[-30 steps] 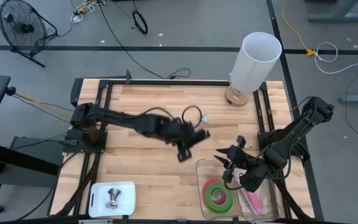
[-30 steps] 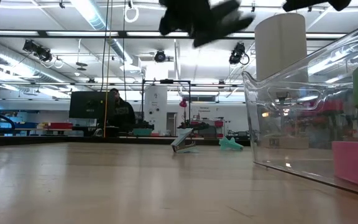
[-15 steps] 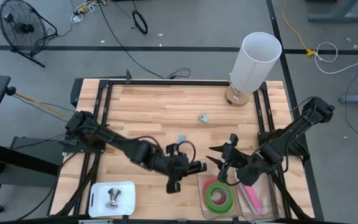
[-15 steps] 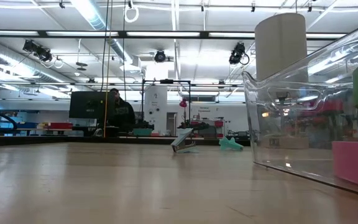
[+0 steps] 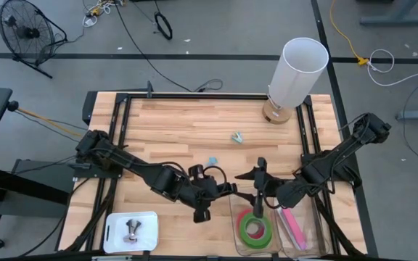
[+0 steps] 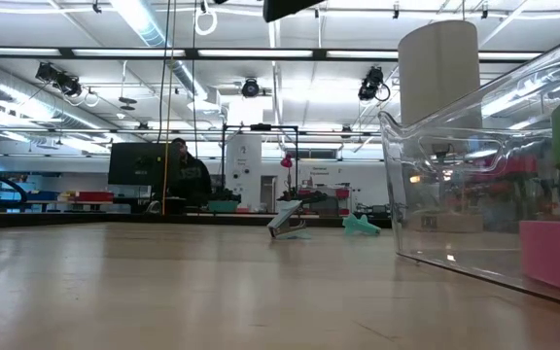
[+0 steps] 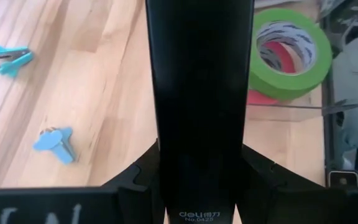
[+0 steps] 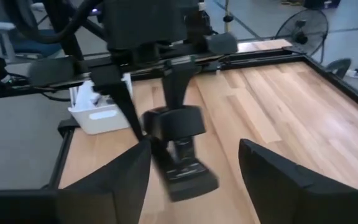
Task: Pick and place Stapler, Stapler remover, tape
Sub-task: Put the black stapler into the right transparent bin
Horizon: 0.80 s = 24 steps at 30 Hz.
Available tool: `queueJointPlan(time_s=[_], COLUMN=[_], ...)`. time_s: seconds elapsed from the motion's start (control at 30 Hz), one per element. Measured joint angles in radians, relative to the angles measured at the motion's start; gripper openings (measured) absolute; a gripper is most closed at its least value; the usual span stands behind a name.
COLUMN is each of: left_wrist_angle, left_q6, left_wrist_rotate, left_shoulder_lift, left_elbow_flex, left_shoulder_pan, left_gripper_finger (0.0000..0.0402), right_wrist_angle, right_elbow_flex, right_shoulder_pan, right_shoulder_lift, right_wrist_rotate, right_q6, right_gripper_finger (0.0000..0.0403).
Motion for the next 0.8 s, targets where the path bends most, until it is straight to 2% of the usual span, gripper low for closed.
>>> queueJointPlan(time_s=[0.47,0.73,0.8], left_wrist_angle=[0.031,0.045,0.061], left_q6=[0.028,0.049,0.052], left_wrist_rotate=[-0.008,0.010,0.003], left_shoulder_lift=[0.000,0.001,0.001], left_elbow_flex=[0.000,-0.001,0.000], left_shoulder_pan=[-0.006,-0.002,-0.002], left_gripper_finger=[0.0137,0.0136,0.0119], right_wrist_angle=[0.007,0.168,0.190], right_elbow_flex=[0.000,0.001,0.002], right_shoulder_pan=[-0.040,-0.079,-0.085], right_shoulder_lift=[0.001,0.071,0.087], right_wrist_rotate=[-0.060,-0.178,-0.202], right_q6=[-0.029,-0.127,-0.136], right_gripper_finger=[0.0247,0.0252,0.0251])
